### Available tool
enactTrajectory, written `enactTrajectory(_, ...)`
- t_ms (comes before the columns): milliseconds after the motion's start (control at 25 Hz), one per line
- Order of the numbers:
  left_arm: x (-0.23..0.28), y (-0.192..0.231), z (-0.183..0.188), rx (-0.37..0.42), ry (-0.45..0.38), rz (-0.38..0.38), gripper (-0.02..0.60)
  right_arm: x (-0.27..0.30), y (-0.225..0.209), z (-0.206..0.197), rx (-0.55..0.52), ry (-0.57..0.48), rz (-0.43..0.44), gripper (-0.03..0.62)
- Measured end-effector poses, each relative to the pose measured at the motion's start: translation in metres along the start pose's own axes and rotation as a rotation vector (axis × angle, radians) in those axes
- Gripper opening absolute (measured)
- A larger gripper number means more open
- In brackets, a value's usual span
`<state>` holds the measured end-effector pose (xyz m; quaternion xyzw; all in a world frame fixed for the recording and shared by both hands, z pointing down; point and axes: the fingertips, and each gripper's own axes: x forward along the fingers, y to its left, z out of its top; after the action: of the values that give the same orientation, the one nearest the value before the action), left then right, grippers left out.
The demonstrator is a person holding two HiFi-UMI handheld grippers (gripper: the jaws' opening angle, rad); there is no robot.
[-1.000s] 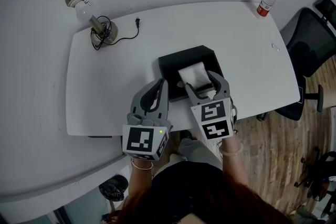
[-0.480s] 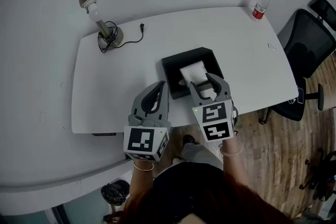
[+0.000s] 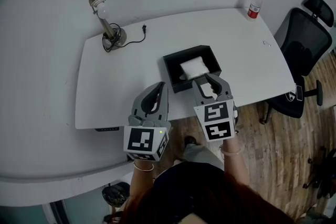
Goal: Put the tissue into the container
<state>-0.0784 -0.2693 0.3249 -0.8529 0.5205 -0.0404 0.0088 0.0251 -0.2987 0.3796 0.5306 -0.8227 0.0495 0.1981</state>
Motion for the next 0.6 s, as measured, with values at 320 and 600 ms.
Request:
enactTrajectory(320, -0.029, -0.008, 0.006, 0.005, -0.020, -0.005, 0.028, -0.031, 0.011, 0.007, -0.002, -0.049, -0.040, 0.079)
enactTrajectory(600, -0.054, -0.016, 0.008, 0.009, -0.033, -0.010, 0.028, -0.056, 0.025, 0.009, -0.002, -0.079, -0.053, 0.047)
